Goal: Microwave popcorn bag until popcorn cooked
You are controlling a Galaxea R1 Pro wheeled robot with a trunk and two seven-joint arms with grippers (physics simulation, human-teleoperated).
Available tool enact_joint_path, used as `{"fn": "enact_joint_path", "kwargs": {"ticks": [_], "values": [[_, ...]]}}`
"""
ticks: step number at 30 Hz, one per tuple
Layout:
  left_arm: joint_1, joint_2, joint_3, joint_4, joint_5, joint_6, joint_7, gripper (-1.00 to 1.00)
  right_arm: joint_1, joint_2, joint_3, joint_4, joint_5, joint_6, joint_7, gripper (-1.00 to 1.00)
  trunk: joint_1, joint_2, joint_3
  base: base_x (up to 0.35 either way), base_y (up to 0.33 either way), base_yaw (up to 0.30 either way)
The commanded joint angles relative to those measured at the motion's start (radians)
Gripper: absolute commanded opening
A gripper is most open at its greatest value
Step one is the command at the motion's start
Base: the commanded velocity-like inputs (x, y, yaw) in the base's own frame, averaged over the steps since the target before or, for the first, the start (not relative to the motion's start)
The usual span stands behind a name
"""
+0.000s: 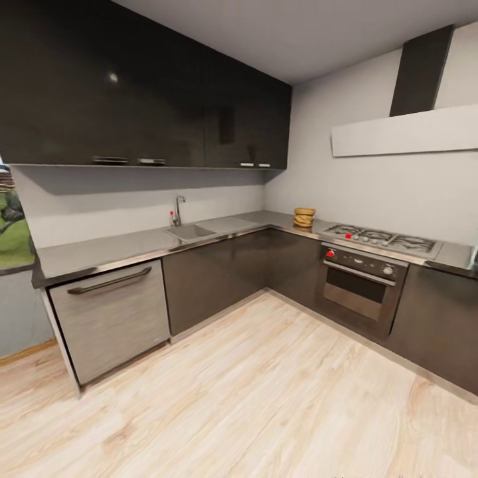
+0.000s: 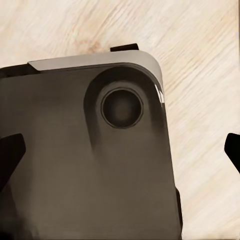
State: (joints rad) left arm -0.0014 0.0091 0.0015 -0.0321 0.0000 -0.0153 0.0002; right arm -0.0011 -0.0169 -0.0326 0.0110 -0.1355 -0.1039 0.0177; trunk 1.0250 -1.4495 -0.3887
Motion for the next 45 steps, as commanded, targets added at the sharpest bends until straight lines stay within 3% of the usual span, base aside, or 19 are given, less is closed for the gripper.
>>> {"fn": "enact_joint_path", "kwargs": {"ticks": [1, 45], "values": [[0.0, 0.0, 0.0, 0.0, 0.0, -0.002, 0.0, 1.0, 0.0, 0.0, -0.003, 0.001, -0.007, -0.005, 0.002, 1.0, 0.0, 0.0, 0.0, 0.0, 0.0, -0.282], [0.0, 0.0, 0.0, 0.0, 0.001, -0.002, 0.0, 1.0, 0.0, 0.003, 0.0, 0.001, 0.0, -0.003, 0.002, 1.0, 0.0, 0.0, 0.035, 0.0, 0.0, -0.282]]}}
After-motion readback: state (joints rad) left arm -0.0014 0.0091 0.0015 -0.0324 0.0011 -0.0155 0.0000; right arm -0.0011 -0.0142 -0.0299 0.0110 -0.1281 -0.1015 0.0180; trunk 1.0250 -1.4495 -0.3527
